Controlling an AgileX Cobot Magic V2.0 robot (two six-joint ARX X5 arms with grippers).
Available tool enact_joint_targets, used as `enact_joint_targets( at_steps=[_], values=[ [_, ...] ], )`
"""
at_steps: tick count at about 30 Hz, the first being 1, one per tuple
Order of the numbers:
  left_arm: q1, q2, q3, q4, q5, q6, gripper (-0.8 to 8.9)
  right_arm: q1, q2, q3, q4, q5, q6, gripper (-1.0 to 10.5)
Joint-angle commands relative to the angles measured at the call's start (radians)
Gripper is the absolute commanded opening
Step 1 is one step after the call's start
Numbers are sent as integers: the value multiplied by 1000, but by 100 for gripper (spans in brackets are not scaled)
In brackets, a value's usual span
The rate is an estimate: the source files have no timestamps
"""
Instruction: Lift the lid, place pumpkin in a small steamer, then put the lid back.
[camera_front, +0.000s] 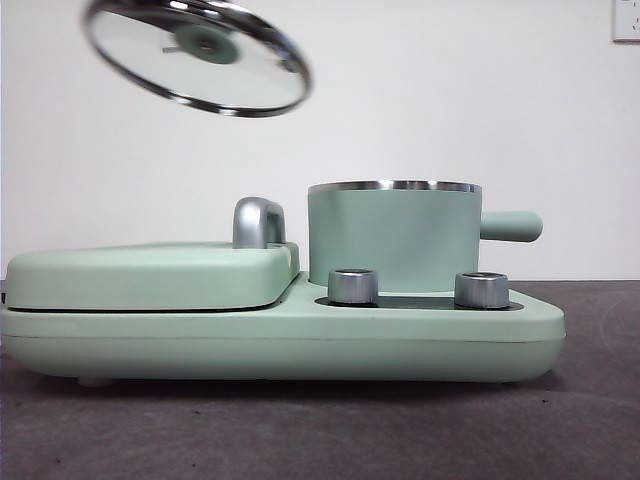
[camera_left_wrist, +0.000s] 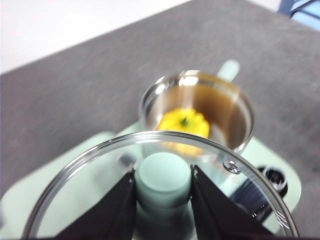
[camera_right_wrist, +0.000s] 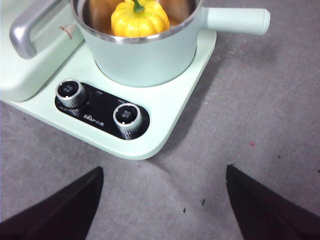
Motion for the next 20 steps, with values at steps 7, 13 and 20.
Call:
enact_joint_targets(
  at_steps=[7,13,20],
  values=[
    [-84,199,16,354,4,-4,9,5,3,6,6,2,14,378],
    [-106,338,32,539,4,-4,10,5,3,6,-14,2,15,377],
    [-113,471,41,700,4,-22,10,5,4,6,-79,2,15,378]
  ],
)
